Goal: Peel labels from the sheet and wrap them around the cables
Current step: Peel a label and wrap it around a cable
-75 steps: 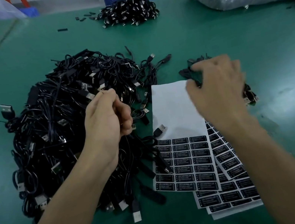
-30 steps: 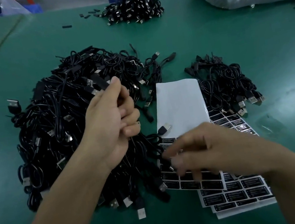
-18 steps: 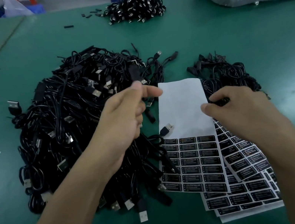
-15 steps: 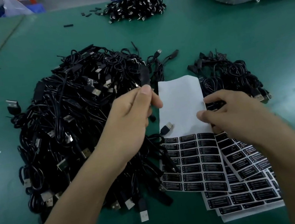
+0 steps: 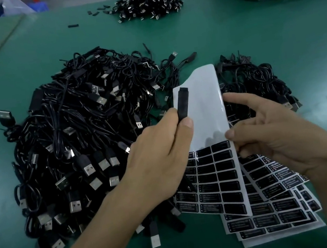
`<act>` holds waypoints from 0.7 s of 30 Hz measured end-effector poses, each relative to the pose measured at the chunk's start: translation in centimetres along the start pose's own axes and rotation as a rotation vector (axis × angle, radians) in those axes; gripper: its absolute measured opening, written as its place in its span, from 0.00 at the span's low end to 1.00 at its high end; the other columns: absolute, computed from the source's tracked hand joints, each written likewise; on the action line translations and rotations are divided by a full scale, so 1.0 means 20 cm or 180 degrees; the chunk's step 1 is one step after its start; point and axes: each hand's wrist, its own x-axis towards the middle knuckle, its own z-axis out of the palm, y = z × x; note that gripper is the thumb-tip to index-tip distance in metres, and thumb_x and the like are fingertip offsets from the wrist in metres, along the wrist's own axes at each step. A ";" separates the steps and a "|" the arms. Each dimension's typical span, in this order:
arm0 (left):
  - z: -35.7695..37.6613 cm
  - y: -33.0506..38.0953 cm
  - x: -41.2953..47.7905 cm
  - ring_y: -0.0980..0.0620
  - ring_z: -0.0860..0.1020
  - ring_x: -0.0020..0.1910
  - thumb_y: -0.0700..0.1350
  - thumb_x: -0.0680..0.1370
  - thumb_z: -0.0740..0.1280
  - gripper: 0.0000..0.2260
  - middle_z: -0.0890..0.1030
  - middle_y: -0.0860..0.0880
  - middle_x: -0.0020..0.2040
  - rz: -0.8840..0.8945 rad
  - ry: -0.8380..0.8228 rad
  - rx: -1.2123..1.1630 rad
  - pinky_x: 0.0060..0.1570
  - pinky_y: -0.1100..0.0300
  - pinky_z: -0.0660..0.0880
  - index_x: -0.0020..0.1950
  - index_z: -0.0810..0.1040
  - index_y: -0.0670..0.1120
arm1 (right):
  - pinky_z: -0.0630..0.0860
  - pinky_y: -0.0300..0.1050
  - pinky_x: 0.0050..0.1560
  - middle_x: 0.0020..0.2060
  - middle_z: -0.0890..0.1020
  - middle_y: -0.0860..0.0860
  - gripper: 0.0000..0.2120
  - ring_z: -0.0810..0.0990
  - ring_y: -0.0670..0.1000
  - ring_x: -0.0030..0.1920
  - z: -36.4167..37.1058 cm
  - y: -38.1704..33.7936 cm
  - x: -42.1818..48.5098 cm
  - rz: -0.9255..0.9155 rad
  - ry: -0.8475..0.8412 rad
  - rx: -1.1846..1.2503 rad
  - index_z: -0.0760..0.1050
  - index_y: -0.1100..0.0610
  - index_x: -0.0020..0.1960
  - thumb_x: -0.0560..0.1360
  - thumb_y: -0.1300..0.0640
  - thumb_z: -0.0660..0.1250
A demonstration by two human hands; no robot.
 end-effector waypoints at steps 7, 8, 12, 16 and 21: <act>0.06 0.02 -0.02 0.56 0.80 0.36 0.59 0.71 0.70 0.17 0.82 0.61 0.42 -0.0086 -0.0089 -0.0008 0.36 0.52 0.77 0.43 0.68 0.49 | 0.75 0.37 0.26 0.31 0.83 0.57 0.31 0.79 0.48 0.27 0.12 0.06 0.05 -0.0132 0.0066 0.0117 0.75 0.53 0.61 0.59 0.60 0.77; 0.06 0.01 -0.01 0.57 0.80 0.35 0.59 0.70 0.71 0.18 0.83 0.61 0.41 -0.0100 -0.0033 -0.0135 0.34 0.58 0.75 0.42 0.67 0.49 | 0.75 0.37 0.26 0.31 0.83 0.57 0.30 0.79 0.48 0.27 0.12 0.07 0.05 -0.0141 0.0086 0.0153 0.76 0.54 0.60 0.58 0.60 0.77; 0.06 -0.03 -0.01 0.59 0.80 0.34 0.51 0.70 0.77 0.22 0.85 0.57 0.39 -0.0121 0.0050 -0.0493 0.33 0.69 0.73 0.40 0.62 0.50 | 0.75 0.37 0.26 0.31 0.83 0.56 0.29 0.80 0.49 0.27 0.13 0.09 0.07 -0.0126 0.0167 0.0298 0.74 0.57 0.58 0.58 0.60 0.77; 0.05 -0.04 0.00 0.57 0.82 0.35 0.50 0.69 0.78 0.23 0.85 0.57 0.38 -0.0160 0.0051 -0.0480 0.35 0.66 0.76 0.40 0.61 0.49 | 0.75 0.37 0.26 0.30 0.83 0.55 0.25 0.79 0.49 0.26 0.13 0.10 0.07 -0.0123 0.0201 0.0356 0.72 0.60 0.52 0.59 0.61 0.78; 0.04 -0.02 0.00 0.52 0.83 0.36 0.58 0.65 0.75 0.24 0.85 0.57 0.37 -0.0241 0.0145 -0.0444 0.36 0.48 0.80 0.40 0.61 0.50 | 0.75 0.37 0.26 0.28 0.82 0.56 0.17 0.79 0.49 0.26 0.14 0.11 0.07 -0.0188 0.0173 0.0418 0.68 0.57 0.45 0.68 0.69 0.76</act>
